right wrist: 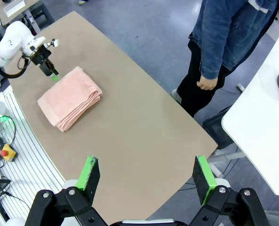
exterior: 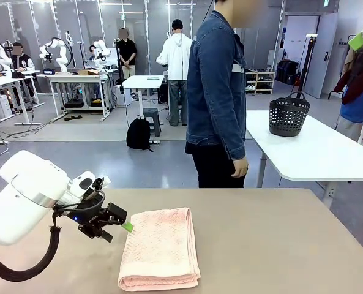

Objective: Fold the towel.
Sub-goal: Pick up the 100 cm Hotel Towel and place it on the left side of the table.

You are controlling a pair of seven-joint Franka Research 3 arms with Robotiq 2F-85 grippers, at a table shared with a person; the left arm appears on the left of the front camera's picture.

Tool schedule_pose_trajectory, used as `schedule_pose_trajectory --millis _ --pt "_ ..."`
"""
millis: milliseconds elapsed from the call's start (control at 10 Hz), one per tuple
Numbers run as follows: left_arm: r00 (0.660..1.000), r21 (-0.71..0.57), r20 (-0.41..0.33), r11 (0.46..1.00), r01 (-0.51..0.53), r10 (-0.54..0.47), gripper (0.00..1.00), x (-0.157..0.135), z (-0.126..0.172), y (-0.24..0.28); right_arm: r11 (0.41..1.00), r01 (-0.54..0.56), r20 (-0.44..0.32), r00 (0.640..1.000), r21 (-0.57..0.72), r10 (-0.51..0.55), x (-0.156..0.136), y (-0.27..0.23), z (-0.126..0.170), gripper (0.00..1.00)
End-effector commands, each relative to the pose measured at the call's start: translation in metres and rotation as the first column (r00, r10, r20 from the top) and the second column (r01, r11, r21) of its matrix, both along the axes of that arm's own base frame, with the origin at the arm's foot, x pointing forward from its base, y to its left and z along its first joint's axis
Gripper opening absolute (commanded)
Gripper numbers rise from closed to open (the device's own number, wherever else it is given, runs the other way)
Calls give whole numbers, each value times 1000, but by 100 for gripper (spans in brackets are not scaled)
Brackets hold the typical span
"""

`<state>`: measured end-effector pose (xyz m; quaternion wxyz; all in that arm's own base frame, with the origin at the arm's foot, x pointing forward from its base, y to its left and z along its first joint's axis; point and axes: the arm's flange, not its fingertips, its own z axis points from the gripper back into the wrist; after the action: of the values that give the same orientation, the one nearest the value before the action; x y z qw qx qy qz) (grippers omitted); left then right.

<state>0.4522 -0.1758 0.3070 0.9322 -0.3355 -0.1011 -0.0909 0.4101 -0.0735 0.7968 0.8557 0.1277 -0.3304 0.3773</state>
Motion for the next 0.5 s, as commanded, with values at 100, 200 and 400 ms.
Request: schedule_pose_trajectory --millis 100,200,400 --pt "1000 -9 9 1000 20 -20 100 0 3 1 1000 -4 -6 1000 -6 4 -1 0 1 100" --pt "1000 0 2 1000 1 -1 100 0 0 0 1000 -4 -6 1000 -6 4 -1 0 1 100" --pt "997 16 24 997 -75 74 100 1 -10 0 1000 -4 -6 1000 -6 4 -1 0 1 100"
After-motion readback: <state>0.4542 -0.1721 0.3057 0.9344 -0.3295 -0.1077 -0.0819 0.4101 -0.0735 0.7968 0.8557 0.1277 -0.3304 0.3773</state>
